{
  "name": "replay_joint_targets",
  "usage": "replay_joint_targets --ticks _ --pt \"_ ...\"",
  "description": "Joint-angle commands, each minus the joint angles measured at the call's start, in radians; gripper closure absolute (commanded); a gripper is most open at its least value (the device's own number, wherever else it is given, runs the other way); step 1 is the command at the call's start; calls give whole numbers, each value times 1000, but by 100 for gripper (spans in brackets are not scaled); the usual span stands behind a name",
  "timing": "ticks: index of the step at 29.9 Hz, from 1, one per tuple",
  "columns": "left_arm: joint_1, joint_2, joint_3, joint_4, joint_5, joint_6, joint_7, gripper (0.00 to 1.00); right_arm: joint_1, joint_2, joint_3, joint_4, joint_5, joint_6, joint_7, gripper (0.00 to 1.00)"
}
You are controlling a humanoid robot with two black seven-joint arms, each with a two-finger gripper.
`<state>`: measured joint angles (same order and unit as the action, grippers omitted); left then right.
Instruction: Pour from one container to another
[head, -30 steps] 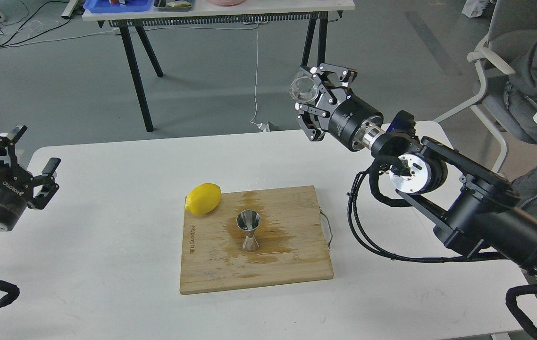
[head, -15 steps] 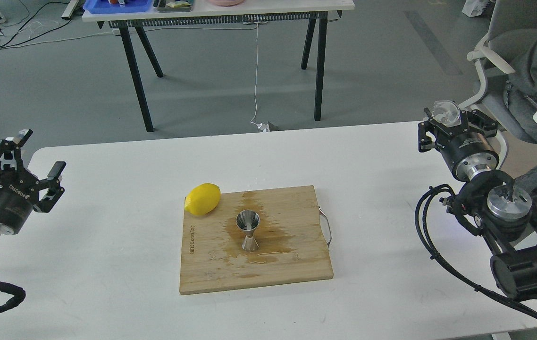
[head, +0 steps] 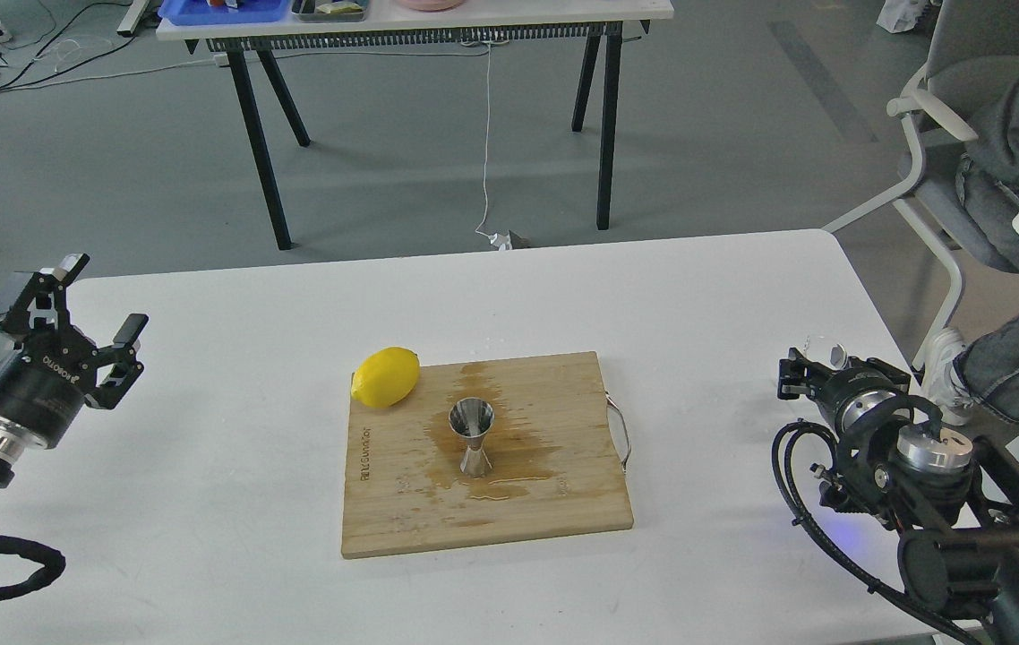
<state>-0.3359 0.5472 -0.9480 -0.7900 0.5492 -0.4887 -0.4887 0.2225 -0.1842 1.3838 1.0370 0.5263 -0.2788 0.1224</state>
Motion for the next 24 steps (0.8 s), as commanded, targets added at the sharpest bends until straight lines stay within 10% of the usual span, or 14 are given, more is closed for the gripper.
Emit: replay_joint_targets --ticks 1,24 --pt "1 -1 0 0 0 0 0 1 0 6 0 -12 0 -5 2 63" --pt "1 -3 0 0 -2 0 0 1 -2 22 -25 -32 -2 -39 2 59"
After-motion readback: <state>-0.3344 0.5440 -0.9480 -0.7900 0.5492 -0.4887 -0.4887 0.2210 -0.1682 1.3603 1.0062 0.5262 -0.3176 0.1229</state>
